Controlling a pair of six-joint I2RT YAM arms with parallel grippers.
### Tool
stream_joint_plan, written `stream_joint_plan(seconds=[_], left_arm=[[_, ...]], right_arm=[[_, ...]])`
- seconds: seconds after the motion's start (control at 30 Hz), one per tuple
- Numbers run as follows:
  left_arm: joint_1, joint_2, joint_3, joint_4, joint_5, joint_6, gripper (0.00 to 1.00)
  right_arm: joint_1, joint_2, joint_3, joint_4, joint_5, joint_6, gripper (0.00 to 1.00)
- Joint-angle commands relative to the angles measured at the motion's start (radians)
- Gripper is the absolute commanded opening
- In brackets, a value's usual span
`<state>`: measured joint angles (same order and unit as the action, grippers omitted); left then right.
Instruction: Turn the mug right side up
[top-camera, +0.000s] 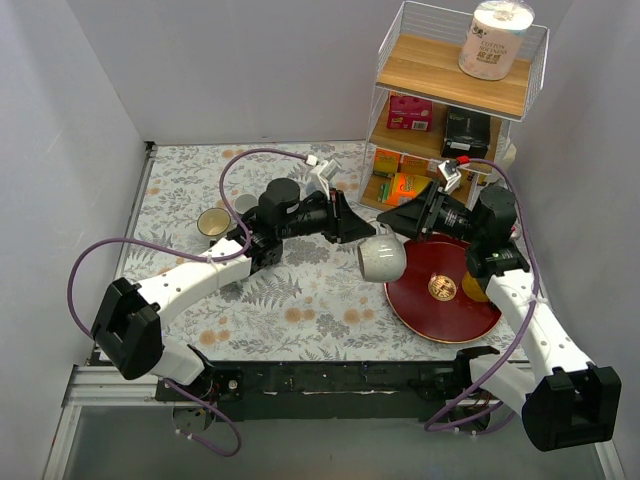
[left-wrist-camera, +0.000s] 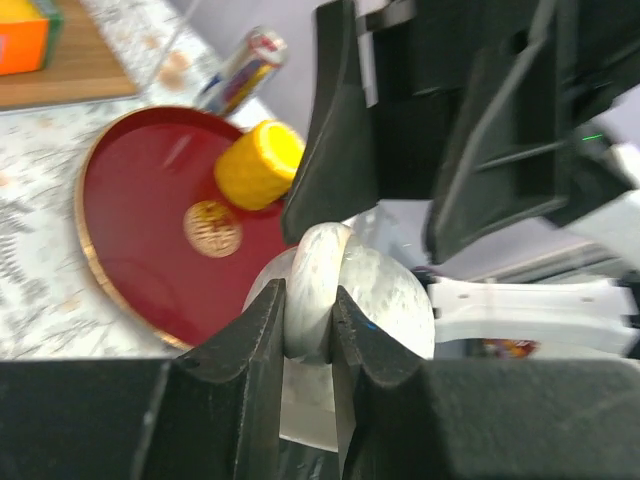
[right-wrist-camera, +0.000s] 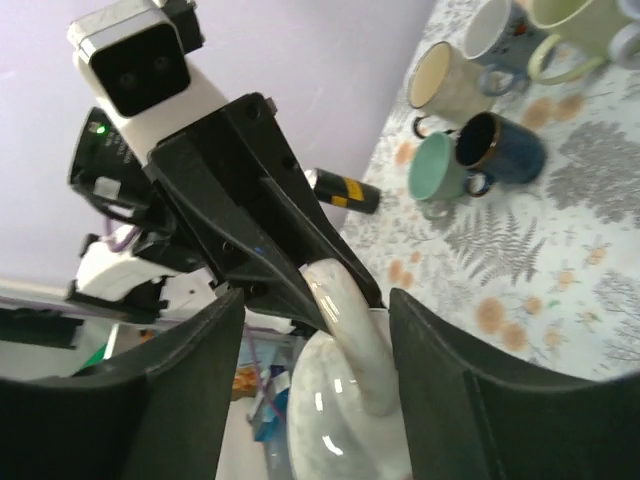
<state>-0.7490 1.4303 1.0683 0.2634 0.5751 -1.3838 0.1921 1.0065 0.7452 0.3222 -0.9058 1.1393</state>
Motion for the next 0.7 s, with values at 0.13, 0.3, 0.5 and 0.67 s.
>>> stream_joint_plan(seconds=[0.13, 0.3, 0.5, 0.67], left_arm=[[-0.038, -0.082, 0.143, -0.565, -0.308, 0.356, 0.0], [-0.047, -0.025, 0.243, -0.815, -0.515, 0.39, 0.0], [-0.072, 0.088, 0.389, -1.041, -0.748, 0.352, 0.0], [-0.079, 0.206, 0.534, -1.145, -0.82, 0.322, 0.0]], right_arm=[[0.004, 0.02, 0.167, -0.593, 0.26, -0.438, 0.79], [0.004, 0.047, 0.181, -0.716, 0.34, -0.506, 0.85], [0.004, 0.047, 0.161, -0.727, 0.361, -0.51, 0.86], [0.006, 0.049, 0.152, -0.726, 0.357, -0.506, 0.86]])
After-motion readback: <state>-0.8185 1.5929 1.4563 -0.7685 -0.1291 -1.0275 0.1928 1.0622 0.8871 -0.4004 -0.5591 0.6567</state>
